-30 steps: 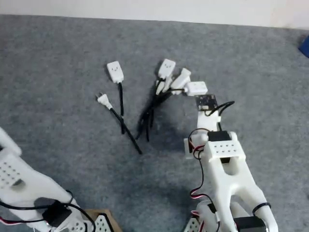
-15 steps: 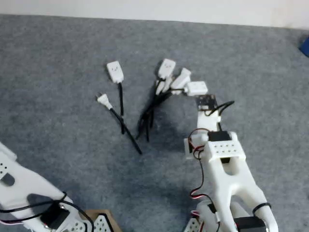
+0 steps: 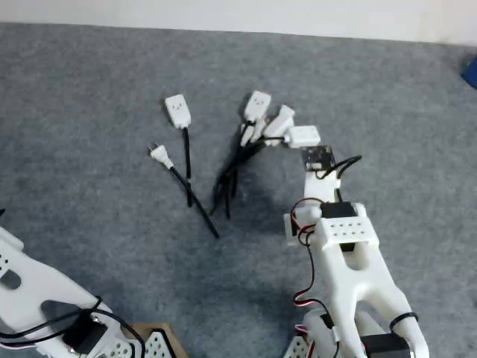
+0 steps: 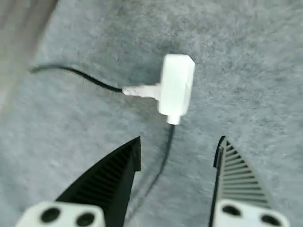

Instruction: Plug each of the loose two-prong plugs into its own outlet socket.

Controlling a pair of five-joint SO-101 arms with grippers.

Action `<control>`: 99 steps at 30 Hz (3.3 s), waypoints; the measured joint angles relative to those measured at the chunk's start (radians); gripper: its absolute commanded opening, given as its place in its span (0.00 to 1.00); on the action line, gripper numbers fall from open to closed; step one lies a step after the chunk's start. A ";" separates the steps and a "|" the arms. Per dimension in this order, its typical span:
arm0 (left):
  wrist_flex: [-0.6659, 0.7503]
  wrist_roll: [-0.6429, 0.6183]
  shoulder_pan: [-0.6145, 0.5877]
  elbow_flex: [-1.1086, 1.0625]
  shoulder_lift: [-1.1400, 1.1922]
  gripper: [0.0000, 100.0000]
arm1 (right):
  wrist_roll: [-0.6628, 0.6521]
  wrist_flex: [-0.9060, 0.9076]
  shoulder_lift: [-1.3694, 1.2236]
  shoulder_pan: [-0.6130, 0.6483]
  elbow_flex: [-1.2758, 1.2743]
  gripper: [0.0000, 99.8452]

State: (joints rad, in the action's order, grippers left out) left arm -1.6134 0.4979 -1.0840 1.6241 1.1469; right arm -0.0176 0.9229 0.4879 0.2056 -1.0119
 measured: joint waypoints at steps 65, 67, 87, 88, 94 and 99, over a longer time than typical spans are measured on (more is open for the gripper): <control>0.589 -0.241 1.359 -0.434 0.109 0.22 | -0.003 0.157 0.381 -0.433 0.043 0.30; 0.589 -0.241 1.359 -0.434 0.114 0.15 | -0.003 0.157 0.404 -0.427 0.031 0.30; 0.074 -0.061 1.336 -0.129 -0.009 0.01 | -0.003 0.157 0.419 -0.419 0.031 0.30; 0.021 -0.061 1.339 -0.115 -0.035 0.01 | -0.003 0.157 0.419 -0.419 0.031 0.30; -0.115 -0.058 1.286 -0.095 -0.132 0.01 | -0.003 0.095 0.419 -0.419 -0.043 0.30; -0.083 -0.057 1.099 -0.095 -0.135 0.01 | -0.003 0.083 0.419 -0.419 -0.049 0.30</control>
State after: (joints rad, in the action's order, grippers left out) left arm -1.6962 0.4411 0.0146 1.5290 1.0119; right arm -0.0207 1.0058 0.9068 -0.2133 -1.0610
